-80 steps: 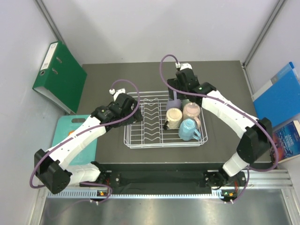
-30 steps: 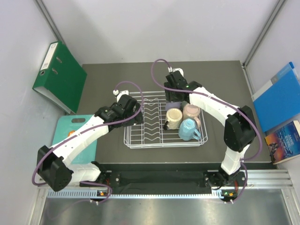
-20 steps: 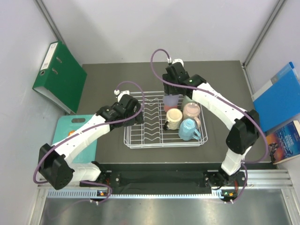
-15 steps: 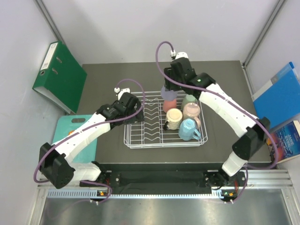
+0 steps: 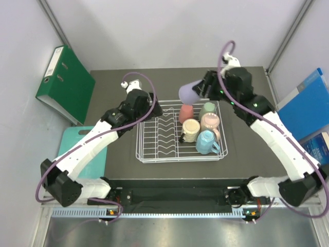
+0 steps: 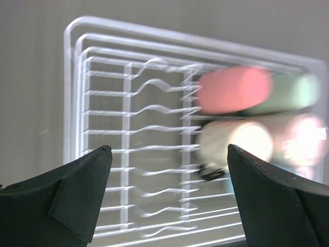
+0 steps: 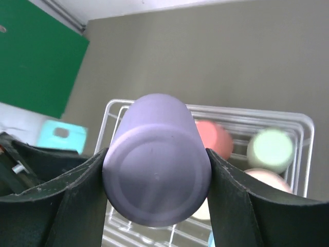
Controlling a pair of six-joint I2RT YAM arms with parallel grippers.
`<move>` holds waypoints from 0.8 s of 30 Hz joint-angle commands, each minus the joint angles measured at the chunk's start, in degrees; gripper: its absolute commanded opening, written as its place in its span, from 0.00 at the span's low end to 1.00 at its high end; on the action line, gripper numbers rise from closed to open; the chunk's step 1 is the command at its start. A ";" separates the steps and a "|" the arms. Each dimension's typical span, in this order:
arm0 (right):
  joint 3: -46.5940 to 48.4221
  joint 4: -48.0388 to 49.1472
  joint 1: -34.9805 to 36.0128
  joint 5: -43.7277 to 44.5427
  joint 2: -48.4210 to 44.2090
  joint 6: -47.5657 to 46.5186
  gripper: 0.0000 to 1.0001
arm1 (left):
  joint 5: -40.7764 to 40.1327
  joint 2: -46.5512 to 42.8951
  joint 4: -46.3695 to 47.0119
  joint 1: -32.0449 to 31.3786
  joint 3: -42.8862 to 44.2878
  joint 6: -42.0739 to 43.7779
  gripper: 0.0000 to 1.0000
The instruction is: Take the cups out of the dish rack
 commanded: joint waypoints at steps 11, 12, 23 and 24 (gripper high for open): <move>-32.11 68.84 -16.13 -42.88 -5.89 43.08 0.00 | 40.44 -9.29 56.63 9.92 -20.47 -22.07 0.98; -32.28 69.72 -16.21 -43.23 -5.80 43.35 0.00 | 42.28 -8.77 58.50 10.01 -20.82 -24.60 0.97; -32.81 64.37 -15.51 -43.15 -7.72 39.75 0.00 | 40.56 -10.60 59.67 10.45 -20.12 -23.49 0.93; -32.90 63.50 -15.43 -43.06 -7.82 39.49 0.00 | 39.76 -11.22 58.88 10.71 -19.77 -23.13 0.94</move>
